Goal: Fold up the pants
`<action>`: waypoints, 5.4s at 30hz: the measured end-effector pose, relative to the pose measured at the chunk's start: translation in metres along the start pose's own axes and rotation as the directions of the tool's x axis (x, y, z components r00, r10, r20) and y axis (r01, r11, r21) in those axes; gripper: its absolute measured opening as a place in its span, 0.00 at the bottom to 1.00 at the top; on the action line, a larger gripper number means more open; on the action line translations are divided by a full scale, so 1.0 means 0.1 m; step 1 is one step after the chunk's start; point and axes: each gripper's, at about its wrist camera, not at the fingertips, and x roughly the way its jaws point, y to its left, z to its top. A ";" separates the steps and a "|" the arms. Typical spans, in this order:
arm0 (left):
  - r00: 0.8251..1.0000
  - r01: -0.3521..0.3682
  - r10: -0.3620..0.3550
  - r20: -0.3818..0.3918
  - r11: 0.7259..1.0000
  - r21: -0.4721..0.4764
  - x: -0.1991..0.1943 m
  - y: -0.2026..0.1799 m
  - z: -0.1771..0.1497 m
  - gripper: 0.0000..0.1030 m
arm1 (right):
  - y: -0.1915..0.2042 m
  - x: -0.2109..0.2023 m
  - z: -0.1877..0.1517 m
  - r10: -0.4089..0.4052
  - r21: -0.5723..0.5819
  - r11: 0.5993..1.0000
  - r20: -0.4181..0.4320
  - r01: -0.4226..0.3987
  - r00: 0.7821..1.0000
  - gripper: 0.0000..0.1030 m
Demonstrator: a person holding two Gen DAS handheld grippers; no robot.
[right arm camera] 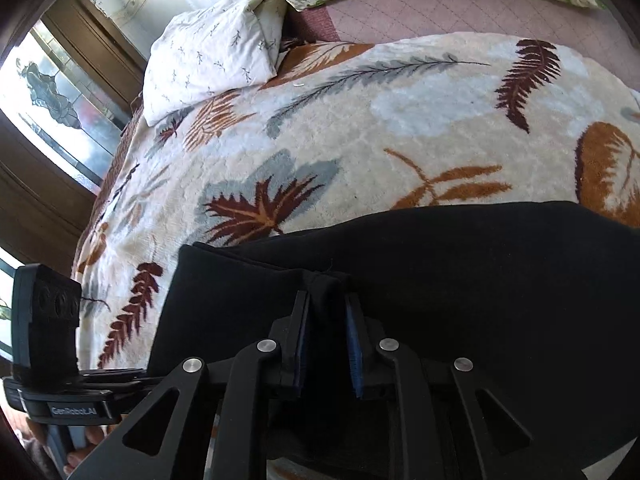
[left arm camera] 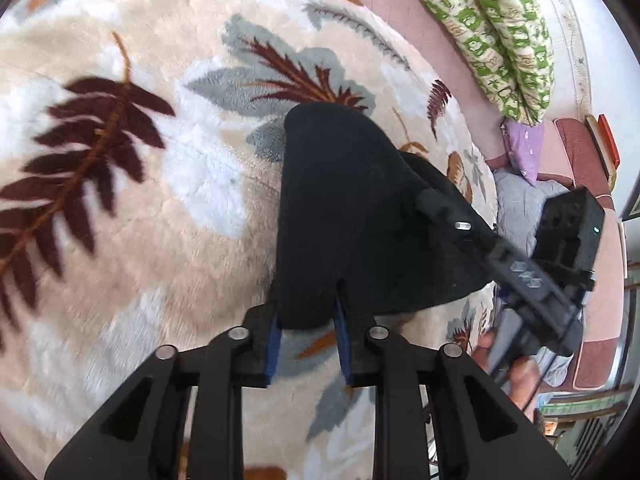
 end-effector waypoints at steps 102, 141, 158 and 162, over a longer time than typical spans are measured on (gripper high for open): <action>0.941 0.335 -0.332 0.064 0.890 -0.309 0.19 -0.72 0.00 0.06 | -0.29 -0.93 0.29 0.163 0.171 0.972 -0.008 -0.160 0.987 0.16; 0.974 0.121 -0.142 0.174 0.984 0.127 0.29 -0.94 -0.18 0.08 | 0.07 -0.63 0.48 0.102 0.130 0.988 -0.116 -0.087 0.988 0.18; 0.948 0.252 -0.262 0.182 0.965 0.076 0.33 -0.85 -0.26 0.08 | 0.81 0.34 0.65 -0.482 -0.346 0.868 -0.410 0.357 0.774 0.66; 0.945 0.273 -0.278 0.173 0.960 0.056 0.35 -0.83 -0.25 0.08 | 0.80 0.33 0.59 -0.535 -0.417 0.828 -0.392 0.374 0.748 0.42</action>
